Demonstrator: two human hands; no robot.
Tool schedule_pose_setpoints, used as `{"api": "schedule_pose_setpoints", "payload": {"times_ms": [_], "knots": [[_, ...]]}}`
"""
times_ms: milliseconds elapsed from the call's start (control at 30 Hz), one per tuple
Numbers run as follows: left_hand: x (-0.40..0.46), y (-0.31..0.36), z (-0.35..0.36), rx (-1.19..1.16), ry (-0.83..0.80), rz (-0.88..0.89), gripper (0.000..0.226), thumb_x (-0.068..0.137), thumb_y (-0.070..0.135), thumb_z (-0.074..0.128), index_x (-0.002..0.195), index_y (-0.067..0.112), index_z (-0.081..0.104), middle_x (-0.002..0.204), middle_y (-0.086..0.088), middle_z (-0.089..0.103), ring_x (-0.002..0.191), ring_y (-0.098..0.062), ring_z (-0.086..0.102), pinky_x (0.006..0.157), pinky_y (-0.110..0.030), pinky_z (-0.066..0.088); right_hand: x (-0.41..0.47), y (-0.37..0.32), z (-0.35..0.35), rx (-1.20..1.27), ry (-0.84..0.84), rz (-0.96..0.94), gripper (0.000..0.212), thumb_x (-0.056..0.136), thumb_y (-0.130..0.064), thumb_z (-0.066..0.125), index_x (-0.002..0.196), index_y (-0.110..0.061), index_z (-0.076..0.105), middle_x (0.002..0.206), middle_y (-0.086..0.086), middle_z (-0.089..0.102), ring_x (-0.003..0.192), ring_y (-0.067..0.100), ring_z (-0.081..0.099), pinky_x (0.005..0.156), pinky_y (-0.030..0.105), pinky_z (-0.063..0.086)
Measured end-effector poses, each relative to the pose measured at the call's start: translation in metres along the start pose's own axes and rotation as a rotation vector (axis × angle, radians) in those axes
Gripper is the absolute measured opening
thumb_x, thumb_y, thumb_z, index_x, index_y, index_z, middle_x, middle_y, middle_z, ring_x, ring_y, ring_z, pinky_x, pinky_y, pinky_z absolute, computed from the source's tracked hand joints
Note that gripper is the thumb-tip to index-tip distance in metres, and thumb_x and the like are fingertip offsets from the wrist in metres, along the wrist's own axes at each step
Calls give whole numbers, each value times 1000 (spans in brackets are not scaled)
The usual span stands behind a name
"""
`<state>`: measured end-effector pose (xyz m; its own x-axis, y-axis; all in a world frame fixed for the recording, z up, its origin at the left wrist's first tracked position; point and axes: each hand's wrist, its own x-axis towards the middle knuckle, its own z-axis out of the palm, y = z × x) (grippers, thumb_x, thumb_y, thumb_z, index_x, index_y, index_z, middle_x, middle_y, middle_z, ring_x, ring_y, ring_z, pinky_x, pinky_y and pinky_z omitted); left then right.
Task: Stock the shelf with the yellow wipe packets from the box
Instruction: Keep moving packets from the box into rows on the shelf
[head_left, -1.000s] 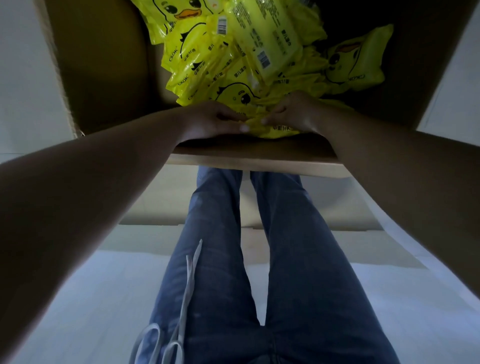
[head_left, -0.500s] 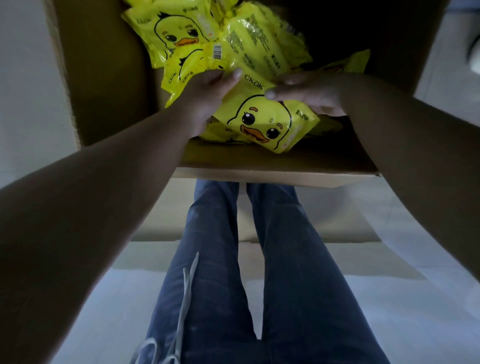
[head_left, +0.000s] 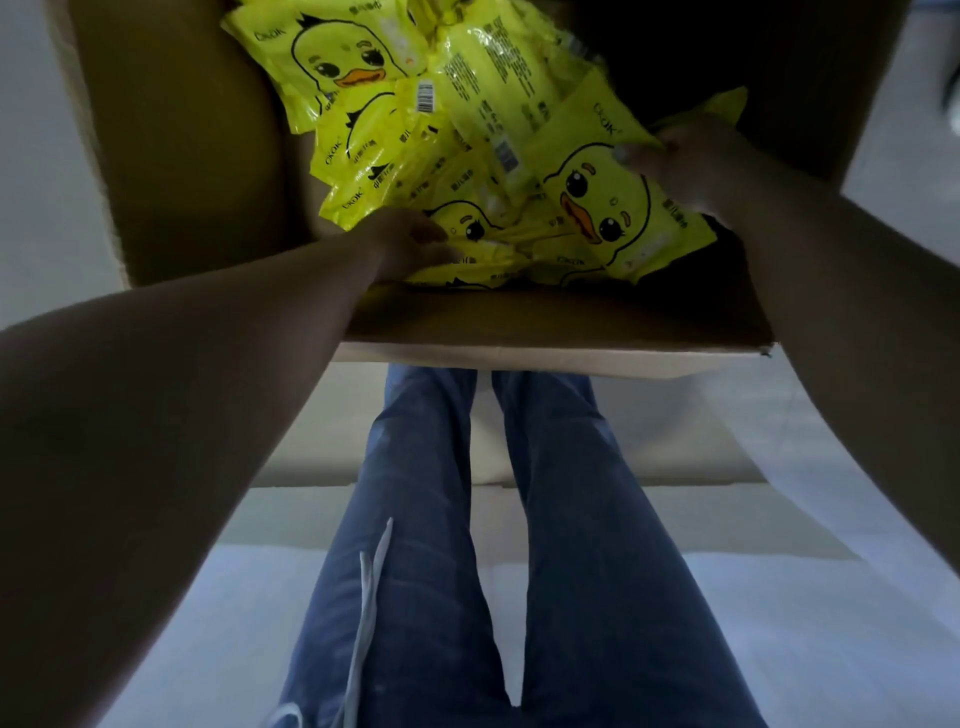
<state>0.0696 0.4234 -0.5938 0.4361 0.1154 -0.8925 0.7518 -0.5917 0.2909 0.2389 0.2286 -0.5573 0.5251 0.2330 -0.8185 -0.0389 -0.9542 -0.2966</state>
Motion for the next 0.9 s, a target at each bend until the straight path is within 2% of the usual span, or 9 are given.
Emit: {"api": "schedule_pose_setpoints", "payload": {"times_ms": [100,267,367,433,467,567,667,800,900], "knots": [[6,-1,9,181,-84,19,60,84,36,62,137,17,42,147,-10,34,135,-29,30,105,-33,28,3,10,11,42,-41,48,49,91,-47,48,122,-11,58,125,13,57,114,27,54,90,29,40],[12,12,2,354,-37,124,43,88,28,59,126,9,55,131,-16,52,122,-33,45,94,-34,37,2,18,20,120,-37,97,47,90,-47,50,124,-14,56,126,9,58,114,24,54,84,25,37],[9,22,-16,331,-35,123,41,87,30,59,122,8,59,120,-16,59,111,-34,52,86,-31,40,0,20,15,172,-40,97,45,90,-47,51,121,-14,58,120,8,61,102,19,57,83,26,41],[2,22,-36,186,-30,75,39,84,31,62,117,10,62,101,-12,58,96,-29,56,72,-24,39,-1,21,9,214,-23,110,49,88,-49,52,122,-13,57,121,8,61,103,20,58,88,30,45],[1,19,-46,83,-4,47,38,84,32,62,116,12,63,101,-9,57,100,-28,55,74,-23,35,-2,22,7,227,-21,116,52,87,-50,53,122,-12,56,121,9,60,106,22,58,93,34,46],[-3,10,-72,-179,99,-10,41,88,37,56,123,16,57,131,-8,53,124,-24,44,88,-24,29,-3,20,2,246,-17,126,56,84,-54,54,121,-11,57,119,11,61,108,27,59,97,44,46],[3,9,-78,-262,152,-10,49,86,40,57,130,20,50,141,-5,44,128,-20,40,94,-25,29,-4,15,2,317,4,126,48,88,-49,53,118,-12,59,117,9,62,103,22,60,89,35,48],[14,12,-62,46,98,-14,83,75,44,69,142,18,29,148,-8,33,133,-29,33,105,-37,31,-1,13,8,359,16,115,42,92,-41,50,120,-11,58,112,5,61,91,14,55,73,24,43],[17,21,-49,204,199,8,80,75,40,70,140,11,32,142,-14,40,129,-34,37,99,-39,33,-1,12,11,375,18,127,42,91,-41,51,119,-11,58,105,2,59,91,14,56,69,24,45]]}}
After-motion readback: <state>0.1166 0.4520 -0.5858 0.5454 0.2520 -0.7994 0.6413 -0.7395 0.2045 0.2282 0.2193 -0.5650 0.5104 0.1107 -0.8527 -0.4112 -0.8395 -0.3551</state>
